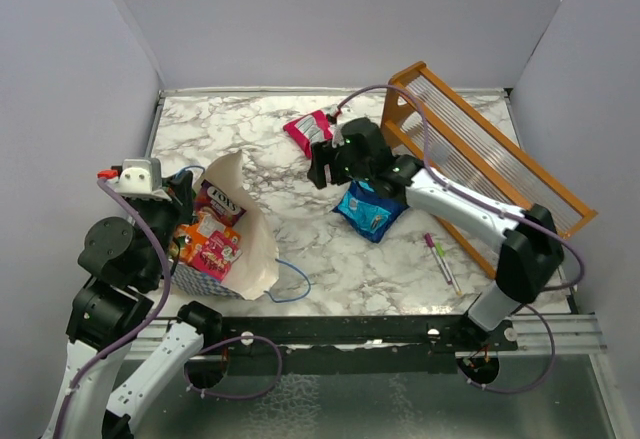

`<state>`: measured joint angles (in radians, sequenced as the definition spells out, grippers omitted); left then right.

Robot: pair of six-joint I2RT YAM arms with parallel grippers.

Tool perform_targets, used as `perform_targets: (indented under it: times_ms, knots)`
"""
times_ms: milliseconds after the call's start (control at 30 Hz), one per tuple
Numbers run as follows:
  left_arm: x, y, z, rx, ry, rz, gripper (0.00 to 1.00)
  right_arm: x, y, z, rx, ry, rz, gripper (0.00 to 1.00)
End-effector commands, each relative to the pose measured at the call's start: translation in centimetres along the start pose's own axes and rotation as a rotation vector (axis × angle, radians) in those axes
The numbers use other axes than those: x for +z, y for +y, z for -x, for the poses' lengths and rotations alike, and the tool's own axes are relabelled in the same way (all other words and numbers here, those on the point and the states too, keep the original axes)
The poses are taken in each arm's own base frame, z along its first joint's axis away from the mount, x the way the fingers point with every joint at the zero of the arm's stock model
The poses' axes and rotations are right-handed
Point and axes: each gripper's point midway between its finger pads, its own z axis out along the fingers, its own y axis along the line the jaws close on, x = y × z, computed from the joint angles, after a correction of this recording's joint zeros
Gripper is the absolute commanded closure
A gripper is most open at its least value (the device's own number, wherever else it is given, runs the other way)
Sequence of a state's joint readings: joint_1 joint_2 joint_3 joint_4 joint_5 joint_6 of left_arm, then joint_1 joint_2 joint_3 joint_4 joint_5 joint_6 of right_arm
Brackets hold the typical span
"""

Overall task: Take the snacks out of the paper bag
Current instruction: Place the snack at the center of the board, then adjust the paper bag at the center of the board.

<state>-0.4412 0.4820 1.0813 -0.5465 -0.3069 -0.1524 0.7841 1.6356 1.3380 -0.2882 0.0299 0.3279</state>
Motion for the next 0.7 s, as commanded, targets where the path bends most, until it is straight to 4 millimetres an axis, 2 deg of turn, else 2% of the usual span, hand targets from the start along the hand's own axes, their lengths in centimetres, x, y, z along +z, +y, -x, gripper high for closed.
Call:
perform_targets:
  times_ms: [0,100,200,300,400,533,567,600,667]
  knots:
    - [0.6,-1.0,0.7,-0.038,-0.036,-0.037,1.0,-6.8,10.5,-3.9,-0.18,0.069,0.585,0.12]
    - [0.9,-1.2,0.4,-0.053,-0.032,-0.045,1.0,-8.5,13.3,-5.7,-0.137,0.146,0.616,0.09]
    - [1.0,-1.5,0.4,-0.067,-0.032,-0.054,1.0,-9.2,15.9,-7.5,-0.005,0.226,0.645,0.09]
    - [1.1,-1.7,0.6,-0.071,-0.037,-0.061,1.0,-9.5,18.9,-9.1,0.004,0.257,0.688,0.09]
    - [1.1,-1.7,1.1,-0.07,-0.045,-0.063,1.0,-7.9,19.1,-9.9,0.015,0.265,0.576,0.1]
    - [1.0,-1.6,2.0,-0.06,-0.073,-0.059,1.0,-5.0,17.4,-10.6,0.121,0.316,0.379,0.16]
    - [1.1,-1.5,2.4,-0.057,-0.084,-0.055,1.0,-4.5,17.2,-10.7,0.14,0.315,0.352,0.2]
    - [1.2,-1.5,2.7,-0.052,-0.093,-0.051,1.0,-4.1,17.3,-10.7,0.151,0.31,0.346,0.31]
    - [1.5,-1.3,3.7,-0.048,-0.117,-0.03,1.0,-3.1,17.2,-10.4,0.167,0.283,0.326,0.6]
